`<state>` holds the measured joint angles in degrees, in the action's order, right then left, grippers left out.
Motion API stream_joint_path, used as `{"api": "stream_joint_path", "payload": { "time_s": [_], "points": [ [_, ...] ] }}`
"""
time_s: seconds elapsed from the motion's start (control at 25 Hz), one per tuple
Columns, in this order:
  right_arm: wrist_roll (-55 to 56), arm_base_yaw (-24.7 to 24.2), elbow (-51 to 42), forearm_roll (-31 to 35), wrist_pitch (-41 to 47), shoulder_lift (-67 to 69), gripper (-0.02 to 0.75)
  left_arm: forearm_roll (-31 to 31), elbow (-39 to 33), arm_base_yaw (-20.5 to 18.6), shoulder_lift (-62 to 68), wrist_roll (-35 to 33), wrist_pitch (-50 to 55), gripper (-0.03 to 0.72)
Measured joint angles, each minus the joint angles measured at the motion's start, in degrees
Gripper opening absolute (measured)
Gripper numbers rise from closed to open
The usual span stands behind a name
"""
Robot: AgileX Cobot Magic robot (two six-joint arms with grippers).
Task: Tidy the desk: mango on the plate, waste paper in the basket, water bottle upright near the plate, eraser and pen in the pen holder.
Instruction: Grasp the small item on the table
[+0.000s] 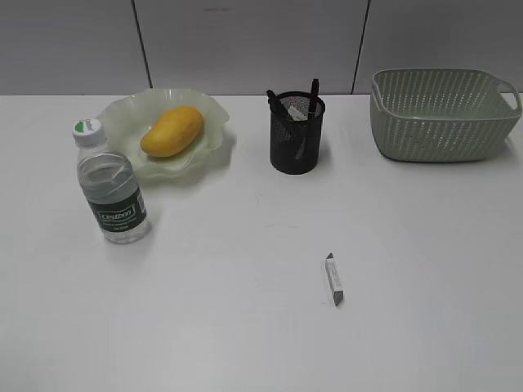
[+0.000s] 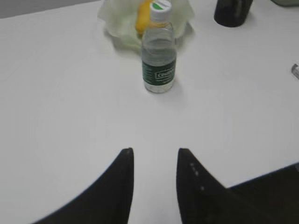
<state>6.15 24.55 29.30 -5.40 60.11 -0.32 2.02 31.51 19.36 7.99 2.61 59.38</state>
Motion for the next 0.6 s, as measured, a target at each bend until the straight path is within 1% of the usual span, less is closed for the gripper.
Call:
{"api": "stream_joint_path", "payload": {
  "time_s": [0.16, 0.24, 0.32, 0.4, 0.48, 0.56, 0.6],
  "points": [
    [0.0, 0.0, 0.0, 0.1, -0.3, 0.0, 0.383, -3.3, 3.9, 0.0, 13.3, -3.7, -2.8, 0.237],
    [-0.1, -0.1, 0.0, 0.1, -0.3, 0.0, 0.382, -6.4, 6.7, 0.0, 20.9, -7.4, -4.2, 0.237],
    [-0.1, -1.1, 0.0, 0.2, -0.3, -0.1, 0.382, -11.6, 10.1, 0.1, 29.5, -10.6, -6.2, 0.237],
    [-0.2, -3.9, 0.0, 0.2, -0.3, -0.1, 0.382, -14.2, 13.2, 1.4, 37.1, -11.8, -8.2, 0.237],
    [-0.3, -7.1, 0.0, 0.2, -0.3, -0.1, 0.382, -14.8, 15.8, 4.5, 45.1, -12.2, -11.1, 0.237],
    [-0.3, -8.9, 0.0, 0.2, -0.3, -0.1, 0.382, -14.8, 17.9, 9.6, 50.1, -12.0, -14.4, 0.237],
    [-0.3, -9.3, 0.0, 0.3, -0.3, -0.1, 0.382, -14.6, 19.0, 12.9, 53.0, -11.1, -16.4, 0.237]
  ]
}}
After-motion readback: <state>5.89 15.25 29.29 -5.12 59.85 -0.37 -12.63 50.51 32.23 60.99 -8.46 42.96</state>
